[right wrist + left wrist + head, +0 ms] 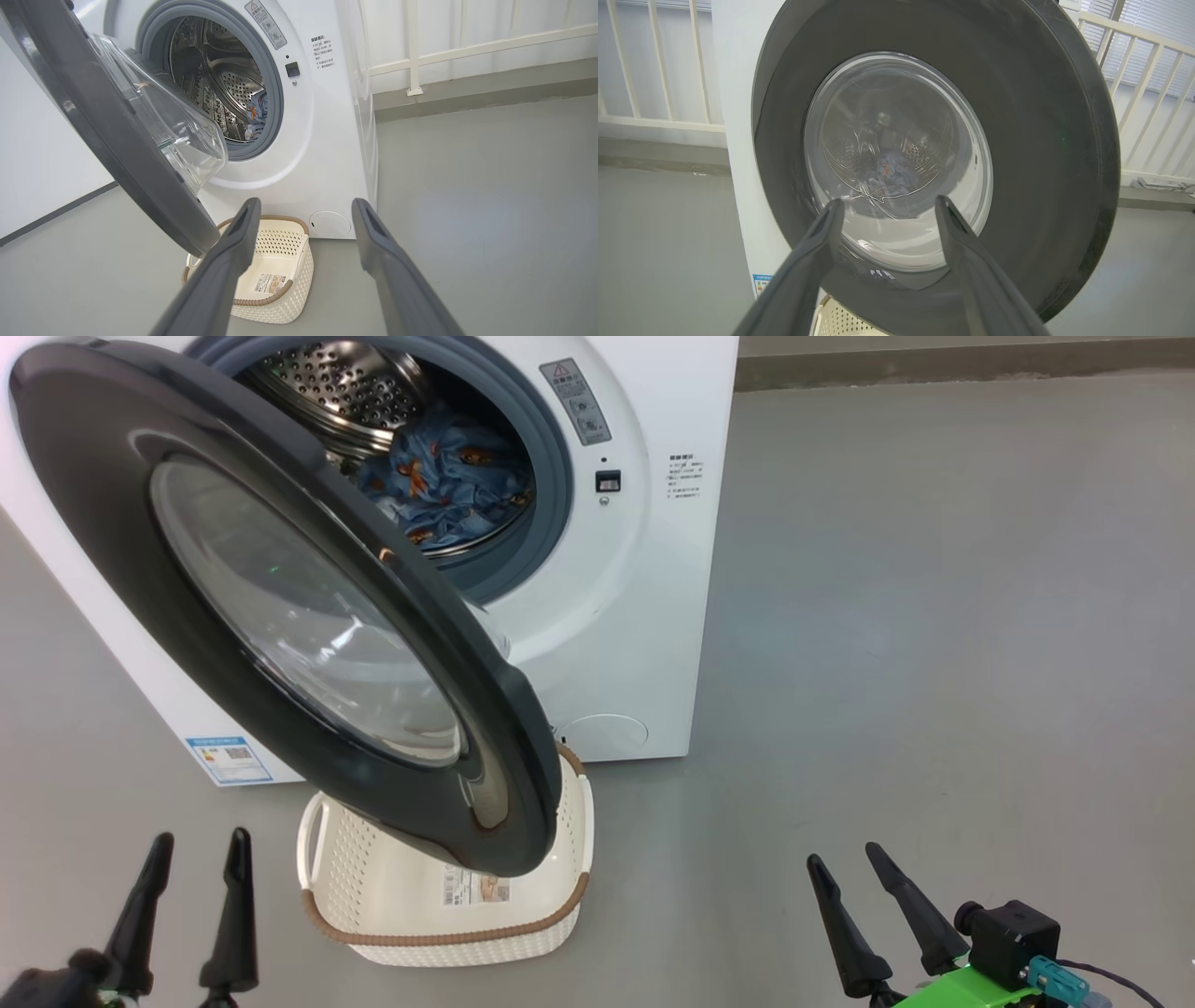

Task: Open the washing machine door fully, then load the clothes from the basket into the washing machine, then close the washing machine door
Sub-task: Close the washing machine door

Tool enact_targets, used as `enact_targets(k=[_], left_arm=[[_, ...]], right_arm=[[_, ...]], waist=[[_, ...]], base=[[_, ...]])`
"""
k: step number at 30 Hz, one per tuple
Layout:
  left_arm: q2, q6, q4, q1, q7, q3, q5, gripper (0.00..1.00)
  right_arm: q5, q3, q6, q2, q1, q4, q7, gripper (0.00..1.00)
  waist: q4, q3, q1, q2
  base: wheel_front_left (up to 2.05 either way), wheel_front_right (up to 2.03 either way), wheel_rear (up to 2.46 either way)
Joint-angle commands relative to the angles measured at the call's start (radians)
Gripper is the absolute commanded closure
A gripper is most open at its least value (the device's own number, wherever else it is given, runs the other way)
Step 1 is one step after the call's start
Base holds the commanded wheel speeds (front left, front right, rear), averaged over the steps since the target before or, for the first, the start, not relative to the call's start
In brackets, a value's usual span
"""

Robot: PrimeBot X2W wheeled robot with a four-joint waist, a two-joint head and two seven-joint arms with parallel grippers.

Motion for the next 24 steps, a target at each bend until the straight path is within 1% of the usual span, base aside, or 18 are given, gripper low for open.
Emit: enact_targets(k=[1,5,6,8,12,18,24], left_arm=[[0.003,-0.003,-0.03,-0.015,-0.009,0.052,0.049,0.0],[-0.045,0.002,-0.048,-0.001,-0.009,0.094,0.196,0.0],[-0.045,0.002,-0.048,-0.001,-0.009,0.094,0.196,0.0],[-0.064,0.003,-0.056,0.01,-0.009,0.108,0.252,0.0],[-0.084,0.008,-0.053,0.041,-0.009,0.115,0.34,0.0],[-0.12,0.008,-0.01,0.075,-0.009,0.134,0.359,0.0],[-0.134,0.005,0.025,0.078,-0.009,0.15,0.362,0.0]], right_arm=[[-0.002,0.022,0.002,0.0,-0.012,-0.025,-0.011,0.0],[-0.004,0.024,0.002,0.0,-0.019,-0.027,-0.011,0.0],[-0.004,0.024,0.002,0.0,-0.019,-0.027,-0.011,0.0],[-0.005,0.025,0.002,0.001,-0.02,-0.028,-0.012,0.0],[-0.006,0.028,0.002,0.002,-0.02,-0.027,-0.012,0.0],[-0.008,0.031,0.002,-0.001,-0.015,-0.027,-0.013,0.0],[-0.01,0.032,0.002,-0.003,-0.011,-0.027,-0.013,0.0]], waist=[[-0.002,0.002,0.0,0.0],[-0.007,0.004,0.0,0.0],[-0.007,0.004,0.0,0.0],[-0.009,0.003,0.0,0.0],[-0.014,0.001,0.0,0.0],[-0.017,-0.007,0.0,0.0],[-0.018,-0.012,0.0,0.0]], base=[[0.0,0.0,0.0],[0.0,0.0,0.0],[0.0,0.0,0.0],[0.0,0.0,0.0],[0.0,0.0,0.0],[0.0,0.0,0.0],[0.0,0.0,0.0]])
